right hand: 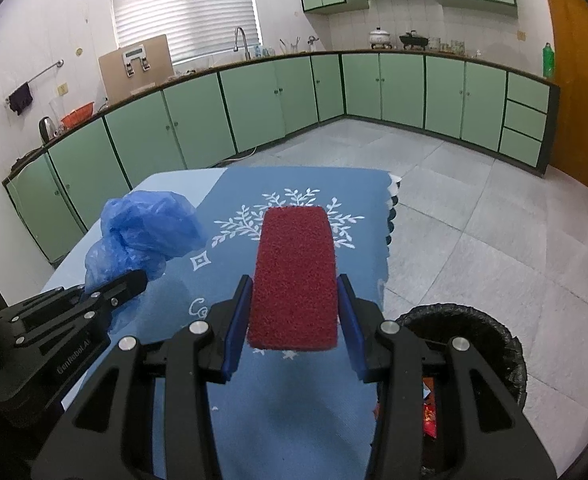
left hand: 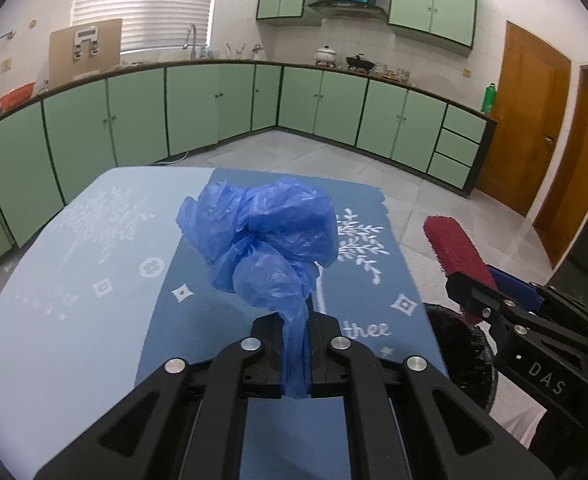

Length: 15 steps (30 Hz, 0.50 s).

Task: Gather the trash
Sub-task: 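Carry pad and bag over the black bin and open both grippers, dropping them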

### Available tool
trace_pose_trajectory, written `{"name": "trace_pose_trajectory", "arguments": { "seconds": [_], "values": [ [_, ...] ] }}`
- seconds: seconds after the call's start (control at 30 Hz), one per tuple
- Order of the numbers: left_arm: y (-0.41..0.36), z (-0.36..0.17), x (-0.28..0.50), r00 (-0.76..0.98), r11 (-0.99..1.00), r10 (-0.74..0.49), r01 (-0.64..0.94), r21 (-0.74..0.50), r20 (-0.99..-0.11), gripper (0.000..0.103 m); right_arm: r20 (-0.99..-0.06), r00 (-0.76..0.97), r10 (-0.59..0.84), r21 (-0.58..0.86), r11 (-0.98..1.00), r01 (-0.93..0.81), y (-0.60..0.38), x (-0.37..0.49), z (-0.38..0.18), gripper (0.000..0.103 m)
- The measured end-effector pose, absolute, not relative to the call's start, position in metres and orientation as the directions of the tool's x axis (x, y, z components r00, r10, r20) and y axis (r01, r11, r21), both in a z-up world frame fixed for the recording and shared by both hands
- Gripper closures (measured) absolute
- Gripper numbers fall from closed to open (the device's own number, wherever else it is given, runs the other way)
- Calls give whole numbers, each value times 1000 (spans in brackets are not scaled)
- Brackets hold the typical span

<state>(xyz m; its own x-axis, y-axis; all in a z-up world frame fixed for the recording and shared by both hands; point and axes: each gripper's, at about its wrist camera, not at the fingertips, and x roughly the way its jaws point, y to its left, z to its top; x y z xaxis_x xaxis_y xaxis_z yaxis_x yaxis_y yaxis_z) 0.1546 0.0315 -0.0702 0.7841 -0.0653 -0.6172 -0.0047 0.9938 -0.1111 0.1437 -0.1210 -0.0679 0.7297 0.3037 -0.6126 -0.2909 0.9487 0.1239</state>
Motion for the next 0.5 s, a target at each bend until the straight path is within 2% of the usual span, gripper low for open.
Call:
{"name": "trace_pose_trajectory", "arguments": {
  "seconds": [0.5],
  "values": [
    [-22,-49,133,798,987,-163,125,-105,-580,98,-575,779,249,109,967,-229,-173,115,-52,62]
  ]
}}
